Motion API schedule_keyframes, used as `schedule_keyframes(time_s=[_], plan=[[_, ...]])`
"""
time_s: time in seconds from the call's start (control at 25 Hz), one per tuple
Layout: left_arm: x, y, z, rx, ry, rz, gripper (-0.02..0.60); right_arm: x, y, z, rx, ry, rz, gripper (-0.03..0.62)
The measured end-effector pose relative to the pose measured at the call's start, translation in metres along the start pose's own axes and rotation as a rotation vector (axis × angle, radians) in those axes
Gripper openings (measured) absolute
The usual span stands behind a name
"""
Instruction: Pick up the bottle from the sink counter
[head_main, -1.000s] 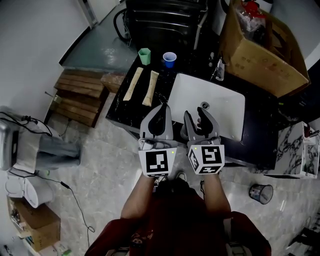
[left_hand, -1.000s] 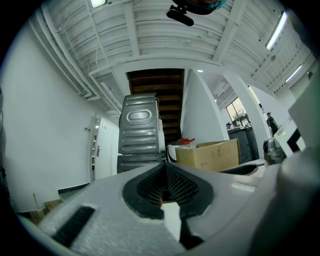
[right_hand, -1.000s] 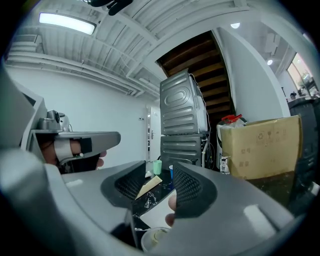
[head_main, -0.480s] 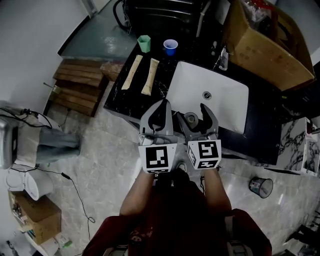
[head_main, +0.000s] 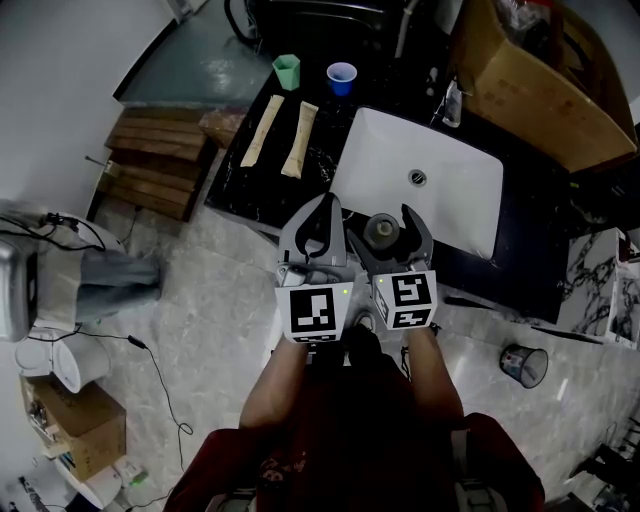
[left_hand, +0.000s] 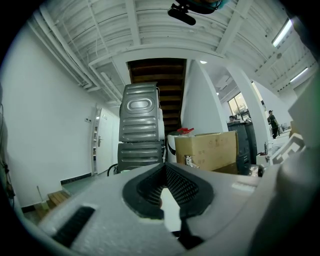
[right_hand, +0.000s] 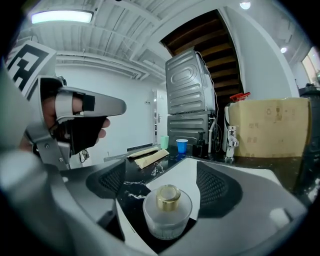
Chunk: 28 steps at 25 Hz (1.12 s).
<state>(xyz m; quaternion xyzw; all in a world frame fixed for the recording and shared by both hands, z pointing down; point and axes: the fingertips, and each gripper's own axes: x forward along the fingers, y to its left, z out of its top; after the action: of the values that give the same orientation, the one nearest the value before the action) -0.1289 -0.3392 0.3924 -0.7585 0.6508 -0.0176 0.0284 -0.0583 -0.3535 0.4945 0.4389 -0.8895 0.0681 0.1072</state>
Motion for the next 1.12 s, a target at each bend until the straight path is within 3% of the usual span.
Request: schedule_keyframes(time_s=[0.4,0.52,1.12], plan=[[0.002,0.002,-0.01,-0.006,0.01,0.011,0.003,0.011,0.0,-0.028,0.032,0.061,0.018,0.477],[0.002,0.004,-0.019,-0.006,0.05,0.011,0.003,0.015,0.0,-0.037,0.052,0.086,0.019,0.482],[0.009,0.006,-0.026,-0.023,0.051,0.016,0.003,0.026,-0.006,-0.073,0.08,0.19,0.019,0.492]])
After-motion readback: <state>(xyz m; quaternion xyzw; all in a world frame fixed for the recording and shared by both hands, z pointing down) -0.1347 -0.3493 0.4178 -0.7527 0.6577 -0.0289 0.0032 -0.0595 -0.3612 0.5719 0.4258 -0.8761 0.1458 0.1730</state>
